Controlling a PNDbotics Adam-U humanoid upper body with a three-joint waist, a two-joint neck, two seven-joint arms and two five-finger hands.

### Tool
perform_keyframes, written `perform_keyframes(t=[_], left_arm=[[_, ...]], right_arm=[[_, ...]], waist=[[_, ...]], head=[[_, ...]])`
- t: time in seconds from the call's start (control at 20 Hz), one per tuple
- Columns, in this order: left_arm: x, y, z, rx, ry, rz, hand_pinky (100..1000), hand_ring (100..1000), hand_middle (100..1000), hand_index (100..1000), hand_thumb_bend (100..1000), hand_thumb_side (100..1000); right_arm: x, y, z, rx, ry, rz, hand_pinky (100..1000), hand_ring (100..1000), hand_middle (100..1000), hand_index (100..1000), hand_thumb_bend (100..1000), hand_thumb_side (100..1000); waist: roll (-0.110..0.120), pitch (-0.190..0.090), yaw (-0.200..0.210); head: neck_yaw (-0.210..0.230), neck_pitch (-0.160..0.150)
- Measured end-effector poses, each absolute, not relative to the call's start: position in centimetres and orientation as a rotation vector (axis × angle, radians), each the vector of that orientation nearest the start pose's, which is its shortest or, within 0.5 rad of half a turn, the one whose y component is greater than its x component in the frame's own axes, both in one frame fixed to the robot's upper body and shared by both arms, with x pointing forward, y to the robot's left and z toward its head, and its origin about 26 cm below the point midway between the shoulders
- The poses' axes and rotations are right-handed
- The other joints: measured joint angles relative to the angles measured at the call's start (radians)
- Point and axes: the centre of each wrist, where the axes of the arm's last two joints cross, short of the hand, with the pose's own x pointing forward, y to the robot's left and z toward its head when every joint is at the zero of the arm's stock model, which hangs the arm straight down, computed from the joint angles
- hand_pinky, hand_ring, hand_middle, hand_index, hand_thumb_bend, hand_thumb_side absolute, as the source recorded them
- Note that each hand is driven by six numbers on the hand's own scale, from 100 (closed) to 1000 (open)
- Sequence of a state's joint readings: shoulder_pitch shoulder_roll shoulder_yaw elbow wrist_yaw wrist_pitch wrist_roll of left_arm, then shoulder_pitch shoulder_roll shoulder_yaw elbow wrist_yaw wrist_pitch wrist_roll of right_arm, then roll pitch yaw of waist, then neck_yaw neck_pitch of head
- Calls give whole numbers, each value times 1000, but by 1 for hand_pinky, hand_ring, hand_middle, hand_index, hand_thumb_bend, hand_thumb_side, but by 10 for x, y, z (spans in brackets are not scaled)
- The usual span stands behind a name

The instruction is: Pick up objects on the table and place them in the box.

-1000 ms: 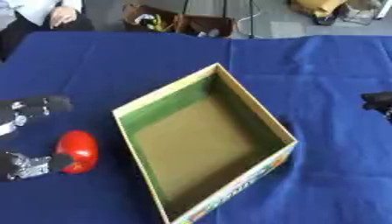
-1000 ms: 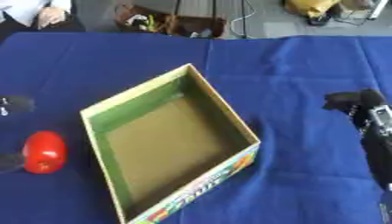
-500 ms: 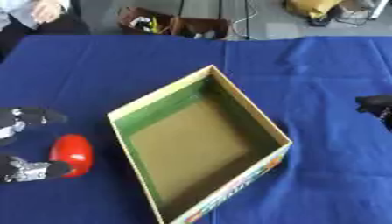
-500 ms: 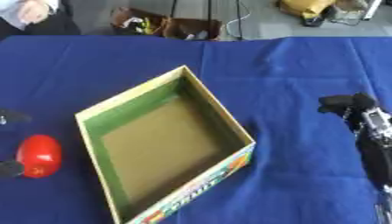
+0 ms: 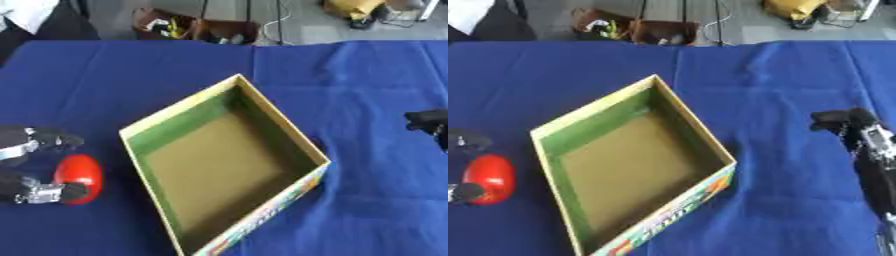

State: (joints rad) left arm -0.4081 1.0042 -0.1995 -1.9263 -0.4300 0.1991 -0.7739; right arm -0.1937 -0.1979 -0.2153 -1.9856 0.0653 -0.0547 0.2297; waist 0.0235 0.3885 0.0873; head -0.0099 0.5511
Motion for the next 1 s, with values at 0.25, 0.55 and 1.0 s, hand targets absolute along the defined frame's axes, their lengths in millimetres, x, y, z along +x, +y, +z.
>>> perform_keyframes(t=[0.25,0.55,1.0], left_arm=[[310,315,263,668,-1103,-1691,781,883,935,1000,722,986],[316,321,261,710,-1051,-1683,815,929,975,1000,728,982],[322,323,256,749,-1001,-1702,647,824,951,1000,717,973]], right_arm=[[286,-306,168,-238,-2185,375,907,832,570,703,100,1000],[286,-306,168,-239,-2183,380,907,832,569,703,100,1000],[286,-306,168,-244,-2181,390,907,832,568,702,100,1000]], waist=[[0,4,-5],[1,11,-8],[2,20,-13]], head=[[5,-3],[8,-9],[13,-17]])
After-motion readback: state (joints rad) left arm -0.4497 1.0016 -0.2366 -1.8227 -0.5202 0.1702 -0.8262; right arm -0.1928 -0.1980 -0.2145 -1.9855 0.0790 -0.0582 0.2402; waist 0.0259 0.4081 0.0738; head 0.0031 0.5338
